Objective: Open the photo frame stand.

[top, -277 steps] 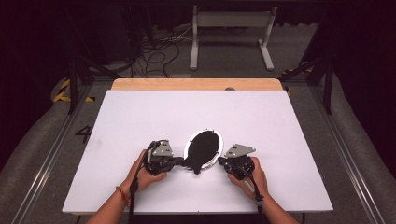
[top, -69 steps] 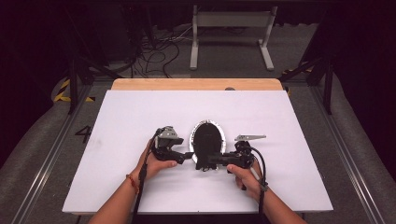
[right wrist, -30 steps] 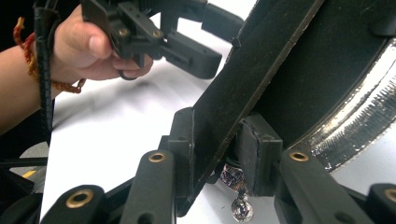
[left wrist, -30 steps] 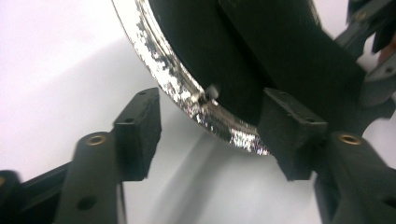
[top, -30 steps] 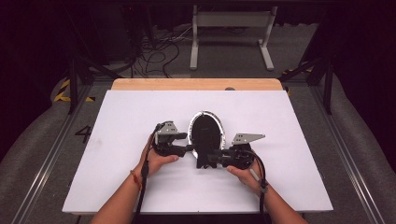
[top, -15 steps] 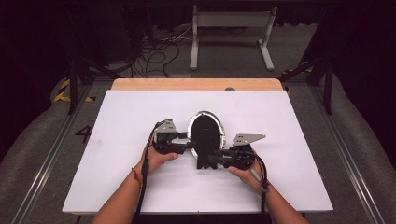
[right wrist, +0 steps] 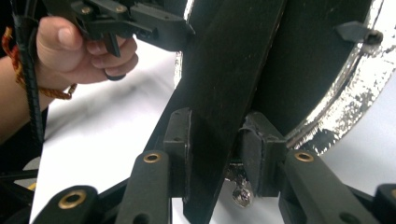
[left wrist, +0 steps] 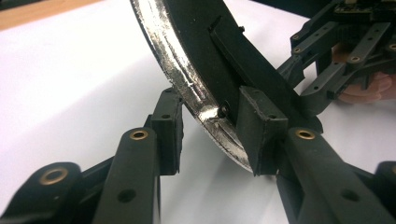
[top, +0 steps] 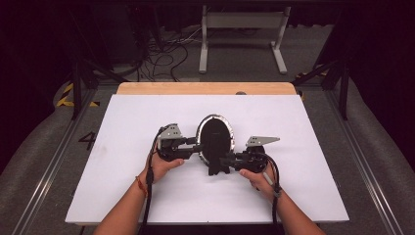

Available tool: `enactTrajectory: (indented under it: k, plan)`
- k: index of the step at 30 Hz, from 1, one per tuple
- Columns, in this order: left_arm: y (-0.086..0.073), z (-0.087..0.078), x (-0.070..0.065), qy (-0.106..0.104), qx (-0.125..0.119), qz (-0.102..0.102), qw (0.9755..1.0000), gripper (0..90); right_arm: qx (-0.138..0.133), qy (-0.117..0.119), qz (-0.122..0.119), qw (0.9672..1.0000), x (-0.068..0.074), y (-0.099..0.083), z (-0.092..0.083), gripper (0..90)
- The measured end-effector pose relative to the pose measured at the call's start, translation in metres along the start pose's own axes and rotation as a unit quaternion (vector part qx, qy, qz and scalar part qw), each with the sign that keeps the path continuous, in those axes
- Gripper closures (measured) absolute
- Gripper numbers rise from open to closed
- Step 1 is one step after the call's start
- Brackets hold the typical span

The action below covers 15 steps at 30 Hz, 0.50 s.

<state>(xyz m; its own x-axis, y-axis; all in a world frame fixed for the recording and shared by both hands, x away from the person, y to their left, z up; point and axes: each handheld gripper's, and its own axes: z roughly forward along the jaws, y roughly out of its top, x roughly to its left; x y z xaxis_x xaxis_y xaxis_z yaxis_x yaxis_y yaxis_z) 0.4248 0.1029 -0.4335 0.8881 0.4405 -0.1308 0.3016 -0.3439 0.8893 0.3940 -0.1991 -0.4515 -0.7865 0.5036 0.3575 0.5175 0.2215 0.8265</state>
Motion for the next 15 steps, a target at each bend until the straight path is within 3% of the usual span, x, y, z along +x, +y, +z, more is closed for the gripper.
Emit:
enactTrajectory:
  k: [7,12,15]
  plan:
    - [0.004,-0.001,-0.006,0.021,0.004,0.031,0.9993,62.6,-0.011,0.007,0.000,0.9999,0.000,0.007,0.000,68.0]
    - [0.006,0.003,-0.014,0.015,0.010,0.053,0.9985,60.3,-0.015,0.013,-0.004,0.9998,0.000,0.007,0.001,76.3]
    - [0.007,0.003,-0.014,0.017,0.010,0.056,0.9982,59.2,-0.013,0.012,-0.013,0.9998,0.001,0.007,0.001,76.7]
